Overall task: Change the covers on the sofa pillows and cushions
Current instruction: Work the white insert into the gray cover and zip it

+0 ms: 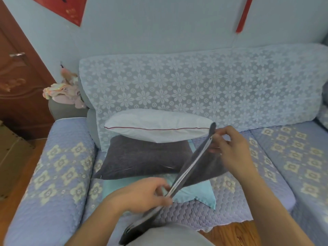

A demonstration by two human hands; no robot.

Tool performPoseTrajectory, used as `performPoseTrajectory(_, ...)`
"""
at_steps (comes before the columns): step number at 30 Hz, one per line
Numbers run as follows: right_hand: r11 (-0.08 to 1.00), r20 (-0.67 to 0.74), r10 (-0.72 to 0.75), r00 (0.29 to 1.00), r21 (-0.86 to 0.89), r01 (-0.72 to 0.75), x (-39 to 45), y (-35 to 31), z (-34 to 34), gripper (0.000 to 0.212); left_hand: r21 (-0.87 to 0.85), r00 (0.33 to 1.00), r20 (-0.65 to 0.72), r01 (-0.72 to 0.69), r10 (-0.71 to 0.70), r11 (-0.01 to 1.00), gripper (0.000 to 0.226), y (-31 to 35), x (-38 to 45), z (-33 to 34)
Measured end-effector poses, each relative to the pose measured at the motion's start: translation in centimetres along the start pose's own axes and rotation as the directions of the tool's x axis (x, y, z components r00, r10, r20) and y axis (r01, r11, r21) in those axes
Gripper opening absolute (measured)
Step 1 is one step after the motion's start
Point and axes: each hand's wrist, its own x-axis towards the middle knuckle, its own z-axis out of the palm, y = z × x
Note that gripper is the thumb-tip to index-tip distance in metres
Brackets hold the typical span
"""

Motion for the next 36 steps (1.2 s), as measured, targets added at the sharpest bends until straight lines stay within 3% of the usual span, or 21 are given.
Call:
performPoseTrajectory(2, 0.991, 0.133, -0.136, 0.982, 0.014, 0.135, -1.3, -2.2, 1.1, 0.011, -0.242, 0.979, -0.198, -0.105, 0.057, 0.965, 0.023, 2.2, 1.1, 0.1)
performPoseTrajectory(4, 0.936, 0.219, -0.307, 0.926, -0.107, 0.335, -2.3, -3.2, 2.2, 0.015, -0.356, 0.910, -0.408, -0.228, 0.069, 0.906, 0.015, 4.3, 2.4, 0.0)
performPoseTrajectory(6, 0.891, 0.256, -0.373, 0.892, -0.171, 0.422, -3.0, -3.6, 3.1, 0.019, -0.344, 0.834, -0.549, -0.284, 0.054, 0.895, 0.021, 5.7, 2.9, -0.4)
performPoseTrajectory(9, 0.888, 0.252, -0.401, 0.881, -0.127, 0.441, -3.6, -4.4, 3.6, 0.024, -0.256, 0.743, -0.660, -0.360, 0.109, 0.897, 0.030, 6.0, 2.7, -0.8)
performPoseTrajectory(11, 0.885, 0.254, -0.417, 0.873, -0.103, 0.453, -3.8, -4.7, 3.5, 0.024, -0.263, 0.742, -0.656, -0.399, 0.140, 0.879, 0.031, 5.5, 2.5, -0.8)
performPoseTrajectory(15, 0.930, 0.253, -0.349, 0.902, -0.020, 0.366, -3.7, -4.7, 2.9, 0.015, -0.442, 0.830, -0.542, -0.415, 0.132, 0.795, 0.025, 5.5, 2.0, -1.3)
performPoseTrajectory(16, 0.948, 0.245, -0.309, 0.919, 0.005, 0.317, -3.8, -4.7, 2.8, 0.015, -0.541, 0.852, -0.511, -0.421, 0.114, 0.728, 0.024, 5.7, 1.9, -1.5)
performPoseTrajectory(18, 0.975, 0.250, -0.222, 0.942, 0.052, 0.216, -3.9, -4.7, 2.6, 0.011, -0.781, 0.906, -0.418, -0.398, 0.070, 0.481, 0.022, 6.2, 1.7, -2.1)
performPoseTrajectory(20, 0.988, 0.333, -0.155, 0.930, 0.063, 0.141, -4.4, -4.6, 2.6, 0.010, -0.878, 0.927, -0.371, -0.370, 0.057, 0.303, 0.025, 6.6, 1.2, -2.7)
performPoseTrajectory(22, 0.988, 0.408, -0.143, 0.902, 0.004, 0.155, -5.2, -4.0, 3.1, 0.025, -0.858, 0.912, -0.408, -0.395, 0.032, 0.329, 0.021, 7.0, 0.6, -3.1)
performPoseTrajectory(27, 0.962, 0.319, -0.161, 0.934, -0.159, 0.220, -5.8, -2.6, 3.9, 0.017, -0.635, 0.847, -0.531, -0.389, -0.012, 0.667, 0.025, 6.3, 0.2, -3.6)
performPoseTrajectory(29, 0.947, 0.291, -0.113, 0.950, -0.257, 0.191, -5.4, -2.4, 3.7, 0.021, -0.666, 0.866, -0.500, -0.372, -0.017, 0.647, 0.023, 5.7, -0.2, -3.9)
performPoseTrajectory(33, 0.922, 0.199, -0.053, 0.979, -0.366, 0.124, -3.8, -3.3, 3.1, 0.021, -0.833, 0.942, -0.331, -0.319, 0.054, 0.453, 0.026, 6.1, -1.8, -4.1)
performPoseTrajectory(34, 0.925, 0.197, -0.051, 0.979, -0.360, 0.120, -3.2, -3.8, 2.9, 0.022, -0.839, 0.953, -0.288, -0.300, 0.097, 0.453, 0.024, 6.2, -2.3, -4.2)
performPoseTrajectory(36, 0.958, 0.181, -0.047, 0.982, -0.269, 0.095, -2.0, -5.5, 2.4, 0.030, -0.727, 0.955, -0.229, -0.296, 0.188, 0.620, 0.022, 6.2, -3.2, -5.0)
